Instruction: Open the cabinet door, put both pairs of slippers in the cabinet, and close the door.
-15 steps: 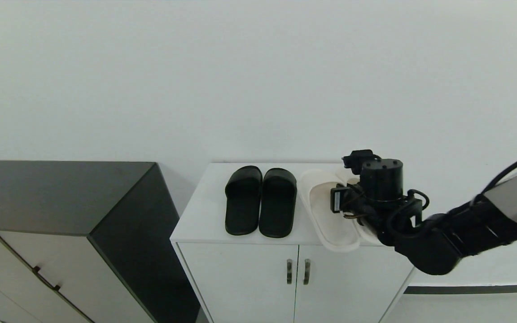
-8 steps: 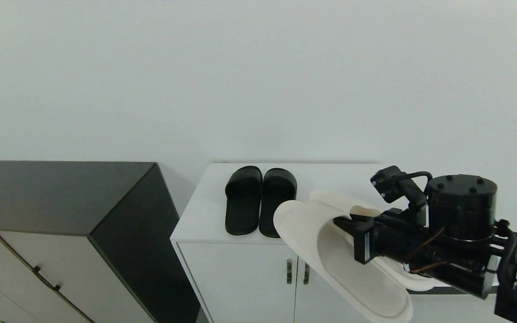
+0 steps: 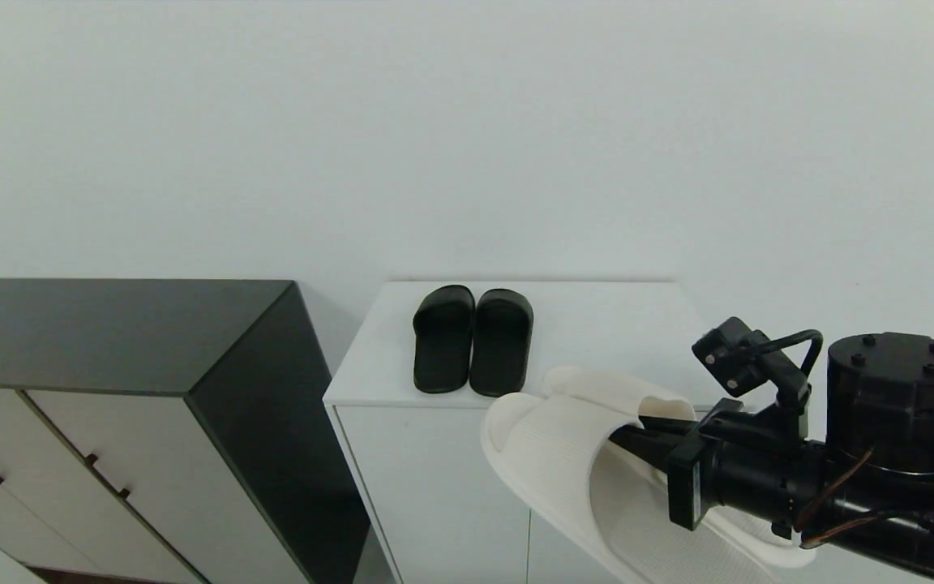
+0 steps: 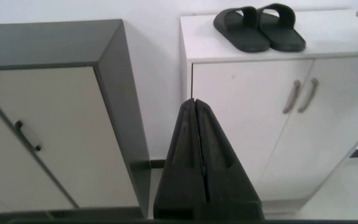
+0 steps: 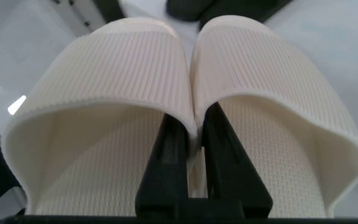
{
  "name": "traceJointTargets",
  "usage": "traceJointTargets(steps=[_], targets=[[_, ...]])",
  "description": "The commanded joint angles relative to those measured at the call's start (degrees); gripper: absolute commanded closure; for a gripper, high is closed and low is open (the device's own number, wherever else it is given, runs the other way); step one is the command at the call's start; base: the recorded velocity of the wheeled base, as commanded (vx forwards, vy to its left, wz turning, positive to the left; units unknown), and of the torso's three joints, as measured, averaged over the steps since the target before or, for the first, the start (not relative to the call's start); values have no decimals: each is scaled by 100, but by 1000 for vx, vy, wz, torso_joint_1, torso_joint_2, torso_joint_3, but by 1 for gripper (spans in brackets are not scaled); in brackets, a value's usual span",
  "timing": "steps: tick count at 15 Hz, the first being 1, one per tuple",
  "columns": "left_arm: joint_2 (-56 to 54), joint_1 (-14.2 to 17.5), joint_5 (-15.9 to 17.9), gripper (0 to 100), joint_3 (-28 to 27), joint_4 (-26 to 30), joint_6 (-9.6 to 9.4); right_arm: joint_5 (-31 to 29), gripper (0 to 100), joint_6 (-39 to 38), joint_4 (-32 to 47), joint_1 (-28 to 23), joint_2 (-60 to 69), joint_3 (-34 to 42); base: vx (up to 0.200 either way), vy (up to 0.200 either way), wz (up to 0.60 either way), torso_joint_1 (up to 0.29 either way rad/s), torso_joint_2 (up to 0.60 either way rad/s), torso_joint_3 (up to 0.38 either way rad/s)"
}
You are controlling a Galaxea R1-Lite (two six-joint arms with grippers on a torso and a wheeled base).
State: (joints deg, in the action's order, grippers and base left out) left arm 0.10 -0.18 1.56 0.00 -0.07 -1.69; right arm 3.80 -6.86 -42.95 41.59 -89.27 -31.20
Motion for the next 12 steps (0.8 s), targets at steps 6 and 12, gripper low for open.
traceJointTargets(steps=[6, 12], targets=[[8, 1, 11, 100, 0, -1, 46, -38, 100, 27, -47, -20, -20, 26, -100, 0, 0, 0, 2, 3], [-1, 1, -15, 100, 0, -1, 64, -11, 100, 36, -47, -11, 24, 96, 0, 0, 0, 0, 0, 0]])
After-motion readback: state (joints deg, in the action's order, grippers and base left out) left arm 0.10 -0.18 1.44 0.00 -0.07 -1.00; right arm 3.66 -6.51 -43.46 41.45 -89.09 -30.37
